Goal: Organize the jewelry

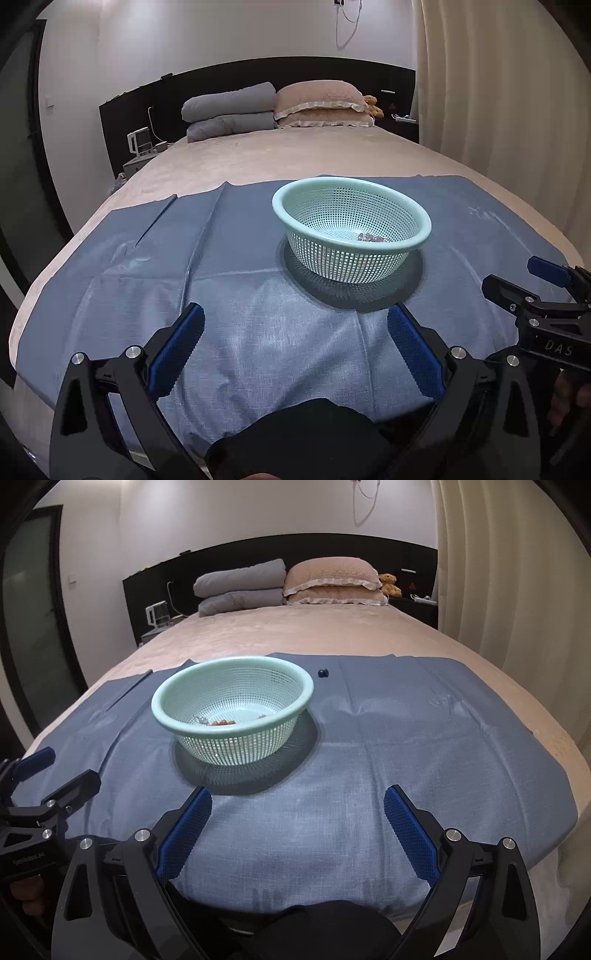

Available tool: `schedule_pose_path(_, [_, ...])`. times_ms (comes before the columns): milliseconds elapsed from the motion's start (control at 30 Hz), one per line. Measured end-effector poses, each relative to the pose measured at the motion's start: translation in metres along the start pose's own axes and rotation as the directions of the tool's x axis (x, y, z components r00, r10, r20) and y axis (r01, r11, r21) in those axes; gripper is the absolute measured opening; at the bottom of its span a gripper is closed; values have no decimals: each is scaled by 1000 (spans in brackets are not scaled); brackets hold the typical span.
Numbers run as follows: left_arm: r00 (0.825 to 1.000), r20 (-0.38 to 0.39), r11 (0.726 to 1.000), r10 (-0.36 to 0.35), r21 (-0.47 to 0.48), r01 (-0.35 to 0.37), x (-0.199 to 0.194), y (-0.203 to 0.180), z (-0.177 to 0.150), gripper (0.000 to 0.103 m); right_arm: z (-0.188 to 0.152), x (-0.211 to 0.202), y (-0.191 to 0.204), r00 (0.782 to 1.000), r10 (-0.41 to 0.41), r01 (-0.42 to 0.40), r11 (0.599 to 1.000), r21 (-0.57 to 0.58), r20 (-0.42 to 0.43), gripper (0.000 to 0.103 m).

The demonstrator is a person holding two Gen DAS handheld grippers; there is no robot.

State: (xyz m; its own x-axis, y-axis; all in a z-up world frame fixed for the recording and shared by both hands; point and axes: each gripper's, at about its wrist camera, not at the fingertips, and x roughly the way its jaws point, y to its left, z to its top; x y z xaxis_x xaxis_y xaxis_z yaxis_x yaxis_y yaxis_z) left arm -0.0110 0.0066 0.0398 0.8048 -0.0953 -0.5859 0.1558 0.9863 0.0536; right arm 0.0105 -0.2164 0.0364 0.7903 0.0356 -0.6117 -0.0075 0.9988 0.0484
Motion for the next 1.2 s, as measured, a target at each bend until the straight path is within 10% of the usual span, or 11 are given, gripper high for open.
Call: schedule_pose_path(1200, [1000,-22,999,-18,-50,16,1,-2,-17,97,-14,9,15,999,7,-10,998,-69,-34,90])
